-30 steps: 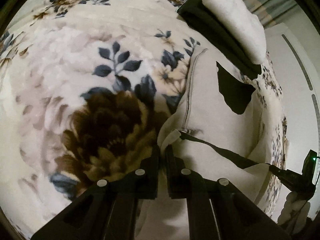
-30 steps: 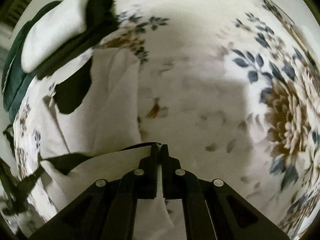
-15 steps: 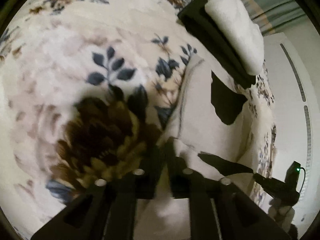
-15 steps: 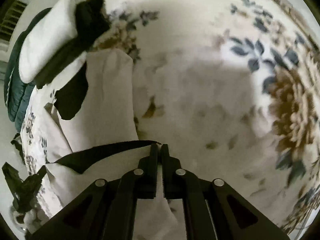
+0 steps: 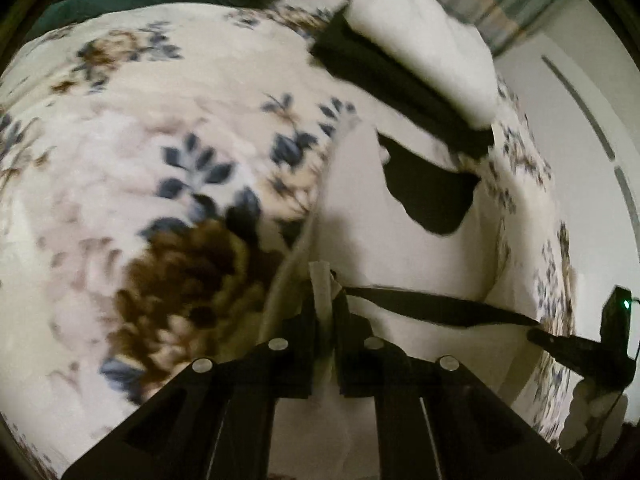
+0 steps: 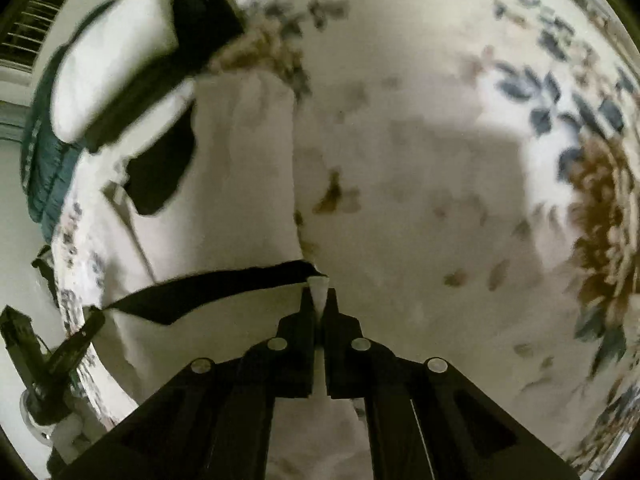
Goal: Fold small clothes
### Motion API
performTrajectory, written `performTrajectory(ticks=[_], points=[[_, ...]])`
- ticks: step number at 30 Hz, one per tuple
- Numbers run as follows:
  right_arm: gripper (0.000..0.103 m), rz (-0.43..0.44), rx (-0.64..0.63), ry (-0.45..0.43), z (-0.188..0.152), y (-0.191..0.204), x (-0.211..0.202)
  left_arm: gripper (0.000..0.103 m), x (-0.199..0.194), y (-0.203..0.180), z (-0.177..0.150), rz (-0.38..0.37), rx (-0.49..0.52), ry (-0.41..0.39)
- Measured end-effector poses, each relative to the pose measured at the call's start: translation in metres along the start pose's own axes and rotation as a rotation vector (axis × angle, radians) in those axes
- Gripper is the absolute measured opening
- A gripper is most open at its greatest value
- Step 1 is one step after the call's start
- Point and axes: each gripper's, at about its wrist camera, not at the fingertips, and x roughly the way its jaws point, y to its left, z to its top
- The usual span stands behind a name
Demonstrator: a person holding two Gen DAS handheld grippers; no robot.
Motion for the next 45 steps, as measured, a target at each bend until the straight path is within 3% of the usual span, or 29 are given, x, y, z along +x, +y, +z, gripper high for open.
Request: performTrajectory(ticks=[3, 6, 9, 11, 13, 15, 17, 20, 24, 27, 28, 29, 30, 31, 32, 33, 39, 45], points=[[0.003, 0.027, -0.001, -0.056, 0.001, 0.004, -0.018, 0.005, 0.006, 0.015, 0.003, 0.007, -0.037, 0.014], [0.003, 0.015, -0.004, -0.041, 0.006, 0.003, -0.01, 0.007, 0.035, 0.022, 0.009, -0.01, -0.069, 0.087], [0.003, -0.018, 0.01, 0.032, 0.015, -0.002, 0.014, 0.01, 0.057, 0.026, 0.013, -0.021, -0.111, 0.171], [0.013, -0.022, 0.017, 0.091, 0.021, -0.004, 0.026, 0.013, 0.057, 0.024, 0.016, -0.019, -0.116, 0.192], [0.04, -0.024, 0.027, 0.11, 0.027, -0.007, 0.027, 0.021, 0.049, 0.017, 0.024, -0.034, -0.098, 0.176], [0.052, -0.009, 0.014, 0.072, 0.036, -0.004, 0.016, 0.059, 0.041, 0.009, 0.035, -0.062, -0.088, 0.142], [0.059, 0.003, -0.012, 0.041, 0.051, 0.005, 0.006, 0.065, 0.039, -0.004, 0.053, -0.084, -0.057, 0.096], [0.063, 0.01, -0.051, 0.02, 0.079, 0.025, 0.006, 0.065, 0.054, -0.023, 0.084, -0.08, 0.016, 0.081], [0.066, 0.014, -0.111, 0.027, 0.13, 0.068, 0.032, 0.065, 0.098, -0.053, 0.128, -0.001, 0.187, 0.097], [0.068, -0.054, -0.206, 0.04, 0.166, 0.101, 0.062, 0.063, 0.137, -0.069, 0.148, 0.069, 0.301, 0.148], [0.068, -0.093, -0.243, 0.05, 0.177, 0.111, 0.075, 0.063, 0.147, -0.071, 0.151, 0.087, 0.328, 0.165], [0.068, -0.115, -0.263, 0.057, 0.182, 0.119, 0.083, 0.052, 0.154, -0.072, 0.153, 0.096, 0.346, 0.172], [0.068, -0.134, -0.29, 0.079, 0.187, 0.125, 0.094, 0.011, 0.156, -0.071, 0.153, 0.079, 0.354, 0.174], [0.056, -0.159, -0.313, 0.1, 0.19, 0.131, 0.103, 0.006, 0.155, -0.07, 0.152, 0.068, 0.358, 0.178], [0.037, -0.172, -0.326, 0.095, 0.191, 0.134, 0.105, 0.006, 0.148, -0.069, 0.15, 0.045, 0.357, 0.164], [0.006, -0.189, -0.353, 0.075, 0.189, 0.138, 0.105, 0.006, 0.141, -0.069, 0.148, 0.028, 0.36, 0.145], [0.005, -0.089, -0.322, -0.043, 0.165, 0.142, 0.05, 0.006, 0.062, -0.068, 0.12, -0.045, 0.339, 0.017], [0.005, 0.017, -0.3, -0.145, 0.093, 0.139, -0.037, 0.006, -0.024, -0.06, 0.062, -0.161, 0.209, -0.039]])
